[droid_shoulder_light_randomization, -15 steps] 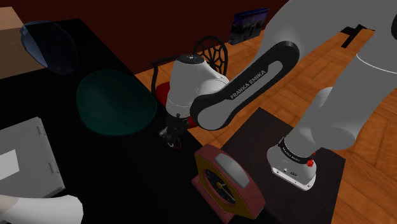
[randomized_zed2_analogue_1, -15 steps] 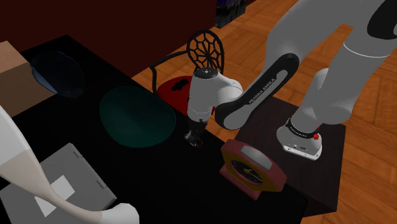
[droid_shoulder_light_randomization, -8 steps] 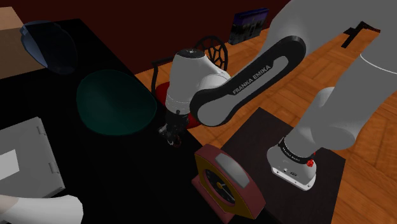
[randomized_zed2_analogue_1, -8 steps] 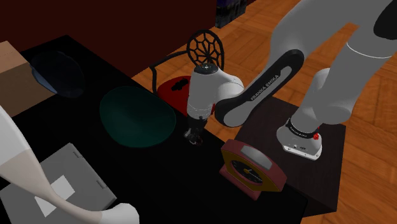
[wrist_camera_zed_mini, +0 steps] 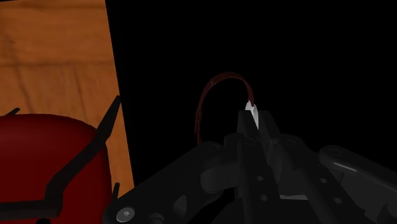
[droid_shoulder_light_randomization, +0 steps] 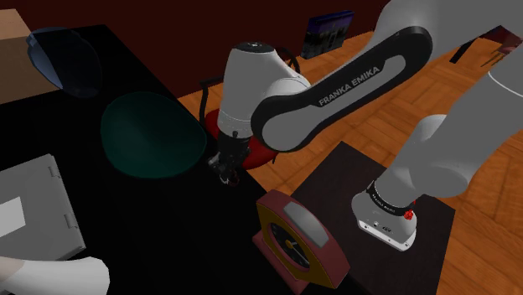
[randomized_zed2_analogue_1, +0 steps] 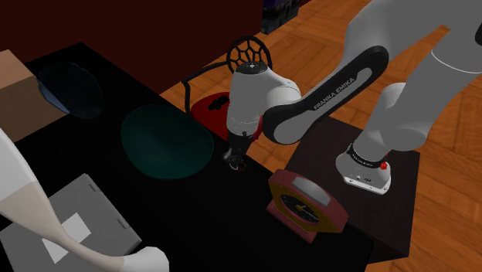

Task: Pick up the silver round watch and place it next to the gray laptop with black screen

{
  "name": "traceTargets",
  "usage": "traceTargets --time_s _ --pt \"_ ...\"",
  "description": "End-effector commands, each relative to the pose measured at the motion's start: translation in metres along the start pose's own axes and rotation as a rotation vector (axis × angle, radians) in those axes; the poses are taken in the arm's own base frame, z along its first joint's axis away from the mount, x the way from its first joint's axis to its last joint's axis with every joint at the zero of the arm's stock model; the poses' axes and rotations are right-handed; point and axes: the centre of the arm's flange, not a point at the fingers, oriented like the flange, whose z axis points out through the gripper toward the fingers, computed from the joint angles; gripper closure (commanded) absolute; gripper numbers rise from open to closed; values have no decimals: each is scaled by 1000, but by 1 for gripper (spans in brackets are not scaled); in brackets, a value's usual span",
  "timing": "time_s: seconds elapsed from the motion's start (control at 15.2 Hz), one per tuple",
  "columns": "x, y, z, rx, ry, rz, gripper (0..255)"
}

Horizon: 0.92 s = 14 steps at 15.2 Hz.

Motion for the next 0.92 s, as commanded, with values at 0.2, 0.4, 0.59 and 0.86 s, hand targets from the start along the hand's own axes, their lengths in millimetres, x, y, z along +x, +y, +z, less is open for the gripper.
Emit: traceTargets --time_s 0.2,0.4,0.59,0.86 --pt "1 -5 -26 0 -1 0 255" --pt "1 -9 -41 0 -1 0 255" --pt "4 -23 -46 0 -1 0 255" --pt "18 -73 -35 0 -1 0 255"
